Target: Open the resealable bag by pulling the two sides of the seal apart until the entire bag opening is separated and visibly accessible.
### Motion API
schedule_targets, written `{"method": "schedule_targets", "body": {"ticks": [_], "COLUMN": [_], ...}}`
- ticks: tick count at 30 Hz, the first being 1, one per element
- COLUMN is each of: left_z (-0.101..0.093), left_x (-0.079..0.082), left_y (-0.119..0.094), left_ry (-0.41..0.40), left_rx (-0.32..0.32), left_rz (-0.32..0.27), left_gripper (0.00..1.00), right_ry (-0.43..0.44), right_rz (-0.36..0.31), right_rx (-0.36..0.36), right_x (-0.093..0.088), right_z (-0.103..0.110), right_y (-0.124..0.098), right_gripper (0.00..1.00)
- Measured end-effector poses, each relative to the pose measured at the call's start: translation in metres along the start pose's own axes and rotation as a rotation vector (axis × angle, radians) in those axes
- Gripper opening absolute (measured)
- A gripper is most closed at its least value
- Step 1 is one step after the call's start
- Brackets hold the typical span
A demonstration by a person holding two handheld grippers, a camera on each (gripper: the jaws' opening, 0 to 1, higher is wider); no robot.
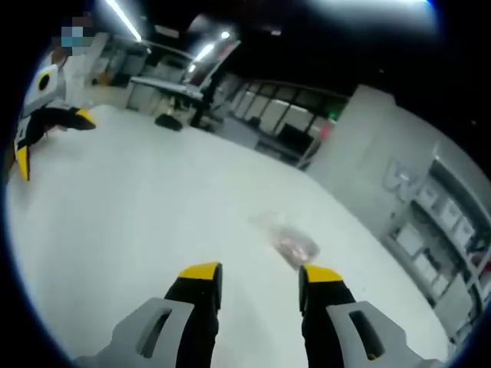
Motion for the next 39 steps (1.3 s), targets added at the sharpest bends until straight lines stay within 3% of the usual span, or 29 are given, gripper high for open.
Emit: {"method": "schedule_targets", "body": {"ticks": [17,39], "left_z": [0.01,-0.003], "left_x": [-0.008,-0.01], "left_y": [-0.003,-0.006], "left_ry": [-0.008,-0.028], "left_rx": [0.0,-0.051], "left_rz": [0.008,0.03], "left_gripper": [0.83,0.83], "right_ry": [-0.022,-0.046], "right_rz": [0.007,-0.008], "right_rx": [0.006,0.004], "right_x": [0.003,0.014], "right_z": [0.011,0.01], "right_y": [0.017,0.03], "right_gripper": [0.37,0.35]}}
Point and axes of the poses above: the point that each gripper's makers call its tool centre point, and the gripper's own axes: y roughly forward along the fingers, z roughly to its left, x roughly out of its top, the point moved 3 cm from there along -y, roughly backward along the fingers, and after that the axes turned 13 degrees about y, right-handed, at the moved point
